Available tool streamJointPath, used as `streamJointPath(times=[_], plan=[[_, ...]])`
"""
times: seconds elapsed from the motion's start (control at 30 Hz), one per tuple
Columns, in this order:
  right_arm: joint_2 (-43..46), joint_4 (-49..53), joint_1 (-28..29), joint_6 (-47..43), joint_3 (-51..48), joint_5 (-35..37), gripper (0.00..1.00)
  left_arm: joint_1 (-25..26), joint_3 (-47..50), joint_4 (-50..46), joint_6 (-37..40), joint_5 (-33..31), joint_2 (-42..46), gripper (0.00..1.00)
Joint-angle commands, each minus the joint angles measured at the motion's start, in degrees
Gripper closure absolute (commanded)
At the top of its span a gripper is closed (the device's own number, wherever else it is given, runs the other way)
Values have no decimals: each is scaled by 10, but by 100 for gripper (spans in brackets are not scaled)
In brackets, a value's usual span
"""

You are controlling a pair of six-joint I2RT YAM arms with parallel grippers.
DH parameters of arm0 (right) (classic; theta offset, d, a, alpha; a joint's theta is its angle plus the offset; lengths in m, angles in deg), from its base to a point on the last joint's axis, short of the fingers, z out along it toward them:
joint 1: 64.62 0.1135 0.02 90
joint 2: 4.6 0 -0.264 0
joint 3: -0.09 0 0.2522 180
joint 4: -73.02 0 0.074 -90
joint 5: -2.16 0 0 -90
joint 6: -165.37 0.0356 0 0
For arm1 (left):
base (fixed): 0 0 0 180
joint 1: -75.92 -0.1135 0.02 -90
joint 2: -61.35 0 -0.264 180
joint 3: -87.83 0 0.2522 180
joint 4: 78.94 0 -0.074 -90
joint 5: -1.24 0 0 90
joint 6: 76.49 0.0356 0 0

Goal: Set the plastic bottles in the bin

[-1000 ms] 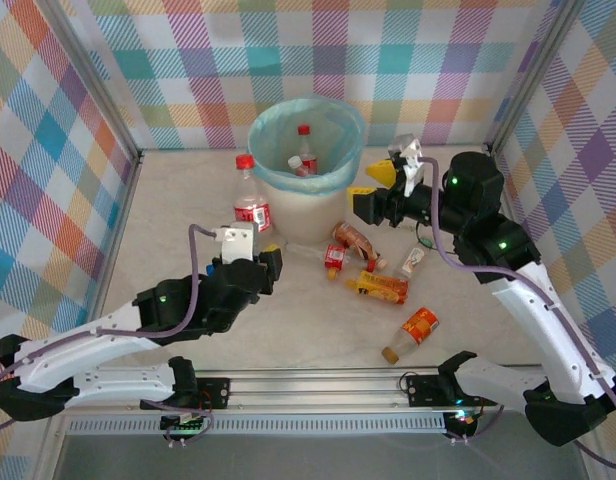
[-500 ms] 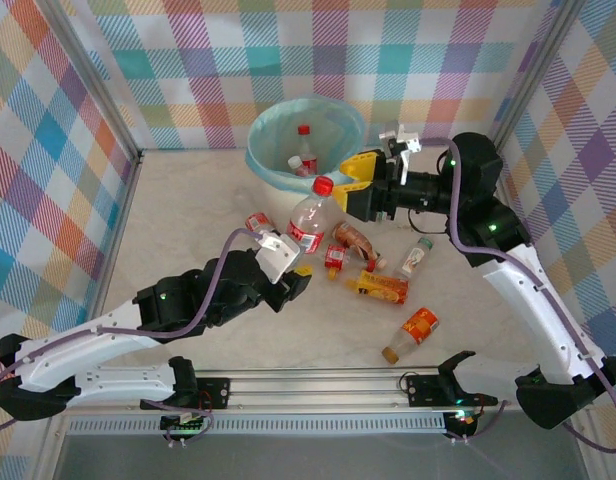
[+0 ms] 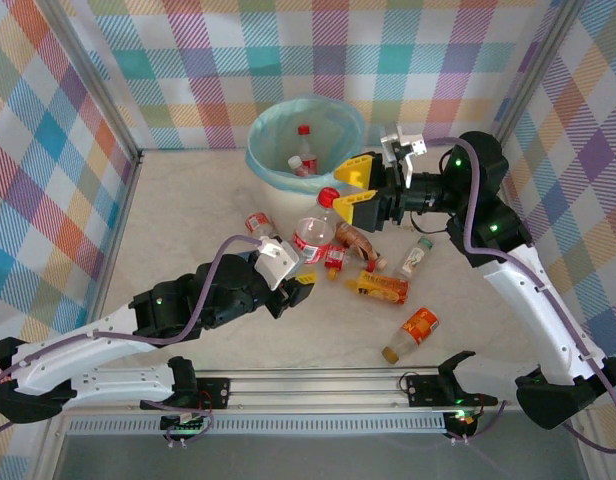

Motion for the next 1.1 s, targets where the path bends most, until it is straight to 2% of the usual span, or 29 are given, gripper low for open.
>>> streamJointPath(times=[0.0, 0.17, 0.4, 0.57, 0.73, 0.87, 1.07], plan=[[-2, -30, 4, 13, -1, -22, 25, 4, 5, 12, 10, 18, 13, 56], [-15, -31, 5, 23, 11, -32, 32, 4, -6, -8, 10, 32, 5, 56], [-37, -27, 11, 32, 22, -71, 35, 4, -27, -22, 8, 53, -17, 56], [-45, 3, 13, 12, 37, -76, 43, 3, -35, -19, 7, 51, -26, 56], [-52, 27, 13, -8, 50, -74, 57, -1, -25, 5, 2, 31, -11, 56], [-58, 32, 13, -10, 54, -68, 50, -9, -27, 13, -9, 20, 0, 56], [-70, 29, 14, -11, 57, -74, 49, -14, -59, -7, -23, 18, -12, 56]])
